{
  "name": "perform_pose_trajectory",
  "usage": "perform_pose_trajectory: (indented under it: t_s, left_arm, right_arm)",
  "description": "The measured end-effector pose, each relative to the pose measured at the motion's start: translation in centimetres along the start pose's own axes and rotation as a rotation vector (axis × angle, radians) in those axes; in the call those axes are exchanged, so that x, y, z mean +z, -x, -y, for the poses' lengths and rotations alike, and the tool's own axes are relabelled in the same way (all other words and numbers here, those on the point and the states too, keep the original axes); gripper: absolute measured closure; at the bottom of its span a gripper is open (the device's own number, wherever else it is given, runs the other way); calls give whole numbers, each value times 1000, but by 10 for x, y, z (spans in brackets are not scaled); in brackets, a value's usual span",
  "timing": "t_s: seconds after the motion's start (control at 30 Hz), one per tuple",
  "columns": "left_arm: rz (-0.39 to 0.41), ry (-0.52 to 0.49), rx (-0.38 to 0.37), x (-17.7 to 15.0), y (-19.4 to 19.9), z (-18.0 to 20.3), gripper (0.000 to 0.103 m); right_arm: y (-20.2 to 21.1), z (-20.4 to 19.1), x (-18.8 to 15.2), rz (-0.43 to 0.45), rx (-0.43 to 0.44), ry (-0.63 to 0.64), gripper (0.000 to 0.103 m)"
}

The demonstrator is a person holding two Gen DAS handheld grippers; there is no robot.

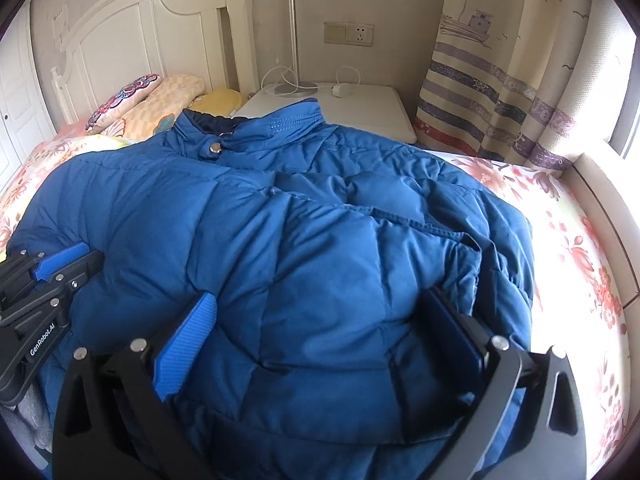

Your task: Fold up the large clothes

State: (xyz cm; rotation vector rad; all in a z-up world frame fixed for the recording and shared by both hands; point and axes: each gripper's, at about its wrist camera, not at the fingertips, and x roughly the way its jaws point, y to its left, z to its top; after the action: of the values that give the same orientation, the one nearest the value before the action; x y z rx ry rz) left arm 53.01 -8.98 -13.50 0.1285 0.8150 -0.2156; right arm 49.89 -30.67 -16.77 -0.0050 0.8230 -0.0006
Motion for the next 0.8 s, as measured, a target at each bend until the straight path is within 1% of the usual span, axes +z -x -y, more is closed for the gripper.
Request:
perform_pose_trajectory:
  t_s: [0.07,0.1,0.17,0.23,0.27,0.3,0.33,0.37,0.4,0.43,0.47,0.5,0.53,0.6,0.63,0.67,0.7,0.77,0.8]
  left_arm:
    - [-4,25,-6,-1,9,-5,96]
    - [1,53,-23,-4,19,-12,96]
    - [20,73,-34,-9,39,-20,96]
    - [42,56,-25,-17,57,-24,96]
    - [46,46,-17,-22,62,-25,96]
    - [40,30,3,-29,64,-26,96]
    - [25,14,25,-34,61,-27,96]
    - [2,-1,45,-40,54,-27,96]
    - [-14,-16,47,-47,46,-27,96]
    - [-2,-30,47,-52,44,-27,96]
    - [9,-41,54,-54,45,-26,96]
    - [8,-49,64,-55,47,-25,96]
    - [5,-51,72,-54,50,-25,96]
    - [16,-22,69,-56,65,-28,96]
    - [40,-5,60,-59,78,-32,96]
    - [52,-2,66,-61,84,-34,96]
    - [63,5,93,-67,92,-39,96]
    - [43,28,118,-78,95,-49,96]
    - [6,48,134,-85,90,-59,96]
  right_arm:
    - [1,0,0,-2,5,0,2]
    - [4,2,0,-4,17,-8,2]
    - [17,4,-3,-10,12,-31,2]
    - [44,-1,-10,32,65,-59,2]
    - [57,-8,-17,53,88,-51,2]
    - [63,-14,-21,54,87,-34,2]
    - [66,-21,-27,43,79,-7,2]
    - [63,-32,-34,17,53,35,2]
    - [56,-41,-41,-14,12,82,2]
    - [46,-48,-47,-42,-28,126,2]
    - [39,-53,-52,-52,-59,159,2]
    - [38,-57,-53,-49,-82,174,2]
    - [40,-58,-52,-54,-86,169,2]
    - [51,-55,-50,-65,-54,114,2]
    - [61,-54,-50,-51,-22,91,2]
    - [76,-55,-53,-23,7,80,2]
    - [86,-56,-57,-9,6,84,2]
    - [97,-55,-68,-4,20,80,2]
    - [94,-55,-76,-32,39,78,2]
